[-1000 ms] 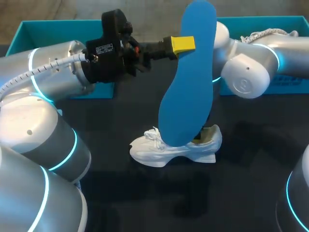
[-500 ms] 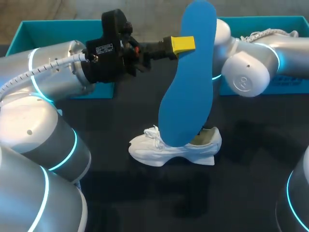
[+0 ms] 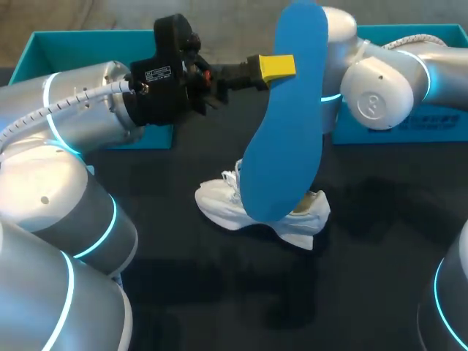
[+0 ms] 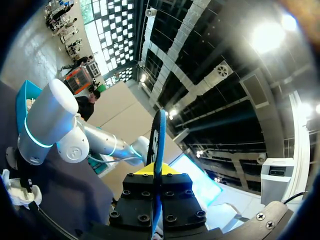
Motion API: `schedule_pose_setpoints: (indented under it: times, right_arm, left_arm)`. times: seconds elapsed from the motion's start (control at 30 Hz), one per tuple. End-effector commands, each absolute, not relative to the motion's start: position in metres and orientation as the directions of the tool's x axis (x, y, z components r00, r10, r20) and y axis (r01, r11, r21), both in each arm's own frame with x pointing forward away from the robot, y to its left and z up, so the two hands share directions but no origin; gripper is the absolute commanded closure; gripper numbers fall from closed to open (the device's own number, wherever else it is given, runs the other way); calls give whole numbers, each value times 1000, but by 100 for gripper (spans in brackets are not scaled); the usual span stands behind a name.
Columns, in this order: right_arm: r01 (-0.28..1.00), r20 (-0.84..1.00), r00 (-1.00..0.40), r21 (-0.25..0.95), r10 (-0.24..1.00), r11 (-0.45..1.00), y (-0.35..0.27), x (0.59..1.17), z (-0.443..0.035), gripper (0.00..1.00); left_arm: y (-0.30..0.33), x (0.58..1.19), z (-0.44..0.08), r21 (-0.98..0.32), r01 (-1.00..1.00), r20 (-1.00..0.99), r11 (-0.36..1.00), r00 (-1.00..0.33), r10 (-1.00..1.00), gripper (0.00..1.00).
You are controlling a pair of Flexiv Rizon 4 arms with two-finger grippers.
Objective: Take the shoe out of the shoebox, open the shoe tongue, remove and reinsert the insole, then place the shoe into the shoebox
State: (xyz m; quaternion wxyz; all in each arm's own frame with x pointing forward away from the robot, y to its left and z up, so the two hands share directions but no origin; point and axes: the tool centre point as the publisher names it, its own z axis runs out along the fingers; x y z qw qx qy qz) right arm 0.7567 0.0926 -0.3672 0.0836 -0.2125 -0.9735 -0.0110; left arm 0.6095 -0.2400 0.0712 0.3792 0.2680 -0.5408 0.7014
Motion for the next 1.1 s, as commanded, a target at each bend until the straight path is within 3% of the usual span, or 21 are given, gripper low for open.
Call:
schedule_pose_setpoints:
  times: [0.03,0.47,0.7,1.1]
  right_arm:
    - [483,180,-863,19,472,875,91,751,-358,100]
    - [738,240,-656,5,715,675,104,741,-336,100]
    - [861,252,-503,55,827,506,121,733,-332,100]
    - [957,241,-288,37,927,287,153,711,-334,100]
  left_arm:
    - [-240,601,73,-517,-820,787,-244,-568,241,100]
    - [-240,601,73,-517,-820,787,-244,-568,241,100]
    - [-240,601,73,-517,-820,787,-244,-568,241,100]
    - [-240,601,73,-517,-820,787,-244,-568,241,100]
